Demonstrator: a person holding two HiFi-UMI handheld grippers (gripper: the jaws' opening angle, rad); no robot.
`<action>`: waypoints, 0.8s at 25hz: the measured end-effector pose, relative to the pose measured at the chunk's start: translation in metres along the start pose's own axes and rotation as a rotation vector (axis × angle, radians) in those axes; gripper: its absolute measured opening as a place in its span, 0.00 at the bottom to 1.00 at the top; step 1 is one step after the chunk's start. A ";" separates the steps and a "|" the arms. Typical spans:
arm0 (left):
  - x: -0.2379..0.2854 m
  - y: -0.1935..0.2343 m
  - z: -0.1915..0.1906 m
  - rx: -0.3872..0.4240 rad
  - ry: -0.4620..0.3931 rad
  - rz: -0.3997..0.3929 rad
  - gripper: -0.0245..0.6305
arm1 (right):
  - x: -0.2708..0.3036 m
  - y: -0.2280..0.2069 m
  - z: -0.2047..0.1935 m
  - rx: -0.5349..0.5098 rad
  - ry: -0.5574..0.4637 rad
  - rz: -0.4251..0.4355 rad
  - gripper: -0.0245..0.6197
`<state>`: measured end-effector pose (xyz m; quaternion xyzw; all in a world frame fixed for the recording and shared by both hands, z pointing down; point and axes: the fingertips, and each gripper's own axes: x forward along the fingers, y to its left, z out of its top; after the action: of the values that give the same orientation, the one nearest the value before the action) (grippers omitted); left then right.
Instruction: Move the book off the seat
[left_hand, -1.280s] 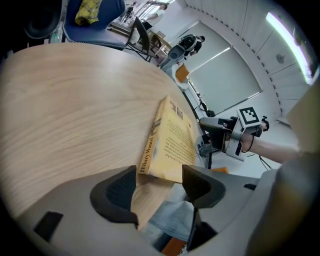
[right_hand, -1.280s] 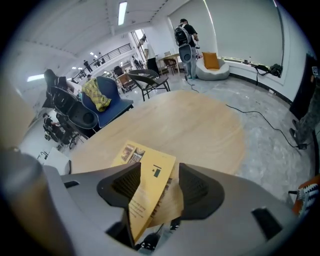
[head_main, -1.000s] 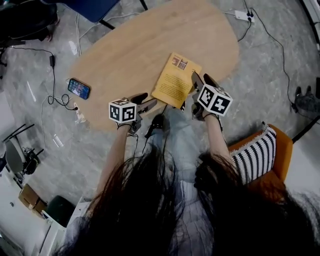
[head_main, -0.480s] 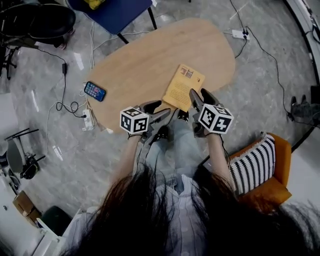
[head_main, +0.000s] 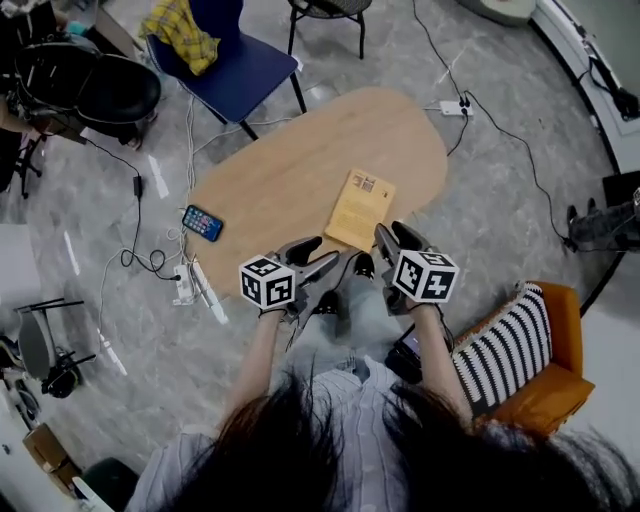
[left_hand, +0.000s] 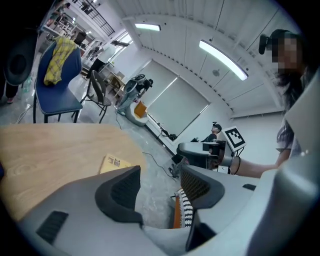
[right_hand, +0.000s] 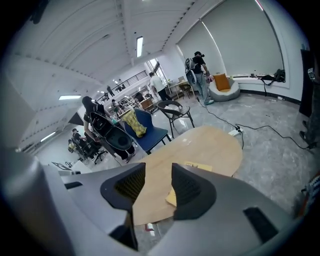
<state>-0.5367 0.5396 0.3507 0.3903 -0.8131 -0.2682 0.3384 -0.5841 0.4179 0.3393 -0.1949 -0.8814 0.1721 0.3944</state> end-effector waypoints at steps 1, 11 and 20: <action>-0.004 -0.004 0.002 0.005 -0.005 0.002 0.44 | -0.007 0.003 0.000 0.000 -0.007 -0.002 0.30; -0.024 -0.069 0.006 0.175 0.049 -0.074 0.34 | -0.067 0.035 0.003 -0.018 -0.104 0.009 0.25; -0.042 -0.106 -0.001 0.251 0.042 -0.127 0.26 | -0.105 0.061 -0.018 -0.012 -0.171 -0.001 0.21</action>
<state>-0.4688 0.5155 0.2630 0.4859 -0.8067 -0.1772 0.2859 -0.4929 0.4225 0.2569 -0.1815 -0.9129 0.1829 0.3166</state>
